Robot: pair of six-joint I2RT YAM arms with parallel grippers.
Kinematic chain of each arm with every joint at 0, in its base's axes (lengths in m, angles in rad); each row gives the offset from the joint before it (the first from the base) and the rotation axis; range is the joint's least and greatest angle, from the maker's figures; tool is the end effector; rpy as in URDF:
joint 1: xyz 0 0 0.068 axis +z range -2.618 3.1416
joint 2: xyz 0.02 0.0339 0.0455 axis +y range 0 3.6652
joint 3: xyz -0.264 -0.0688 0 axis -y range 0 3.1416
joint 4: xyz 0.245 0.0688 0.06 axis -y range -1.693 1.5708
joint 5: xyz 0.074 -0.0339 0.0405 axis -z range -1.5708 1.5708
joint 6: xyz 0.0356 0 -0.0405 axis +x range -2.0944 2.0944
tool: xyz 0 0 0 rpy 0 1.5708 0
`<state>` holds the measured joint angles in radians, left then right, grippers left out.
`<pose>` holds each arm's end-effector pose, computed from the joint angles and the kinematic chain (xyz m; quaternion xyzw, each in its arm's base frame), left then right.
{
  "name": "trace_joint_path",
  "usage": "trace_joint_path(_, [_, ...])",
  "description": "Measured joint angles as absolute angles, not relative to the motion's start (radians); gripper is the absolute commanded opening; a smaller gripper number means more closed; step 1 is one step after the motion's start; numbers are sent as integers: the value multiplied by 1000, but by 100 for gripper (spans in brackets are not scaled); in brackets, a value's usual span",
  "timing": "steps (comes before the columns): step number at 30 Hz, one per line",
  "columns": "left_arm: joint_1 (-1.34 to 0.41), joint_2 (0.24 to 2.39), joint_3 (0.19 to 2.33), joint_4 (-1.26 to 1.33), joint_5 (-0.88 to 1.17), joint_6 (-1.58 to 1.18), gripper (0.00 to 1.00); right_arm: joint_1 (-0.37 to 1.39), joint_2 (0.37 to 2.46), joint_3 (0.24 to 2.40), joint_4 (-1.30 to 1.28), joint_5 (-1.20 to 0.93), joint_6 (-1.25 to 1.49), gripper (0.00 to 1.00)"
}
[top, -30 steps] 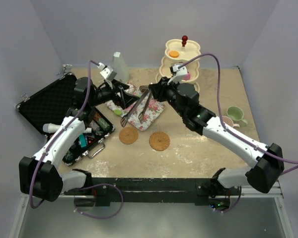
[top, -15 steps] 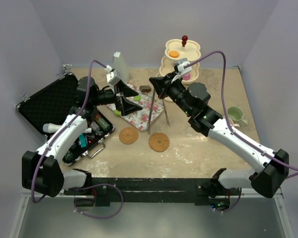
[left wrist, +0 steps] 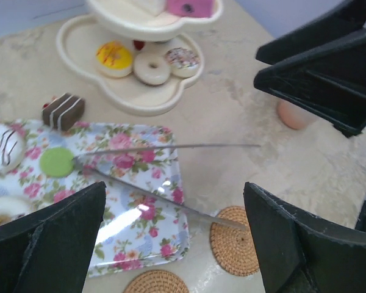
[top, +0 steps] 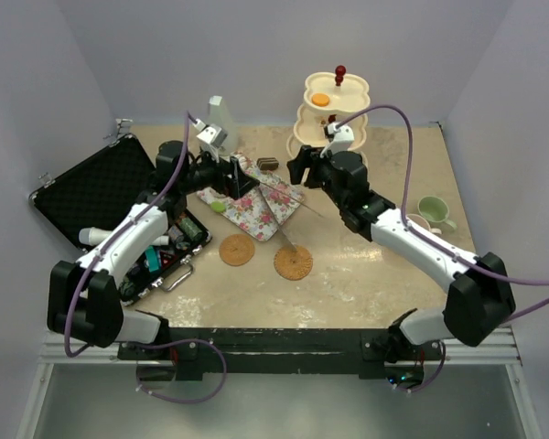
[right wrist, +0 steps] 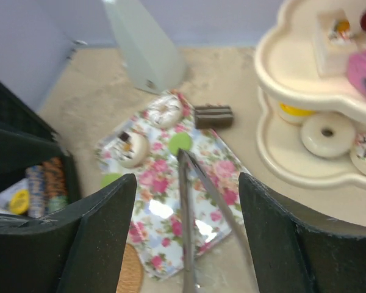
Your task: Serve the afternoon tea
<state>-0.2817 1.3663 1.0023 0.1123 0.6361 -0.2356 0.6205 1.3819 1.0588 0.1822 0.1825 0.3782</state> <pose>0.2978 -0.1082 0.3153 0.2089 0.7460 -0.3878 0.4995 0.2720 0.1865 0.3366 -0.0316 0.7537 0.2522 0.6061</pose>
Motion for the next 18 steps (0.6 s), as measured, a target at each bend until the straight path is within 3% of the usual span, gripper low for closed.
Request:
trace_joint_path(5, [-277, 1380, 1002, 49, 454, -252, 100, 616, 1512, 1068, 157, 192, 315, 74])
trace_joint_path(14, [-216, 1331, 999, 36, 249, -314, 100, 671, 1821, 1277, 96, 157, 69, 73])
trace_joint_path(18, [-210, 1315, 999, 36, 215, -323, 100, 671, 1912, 1314, 59, 110, -6, 65])
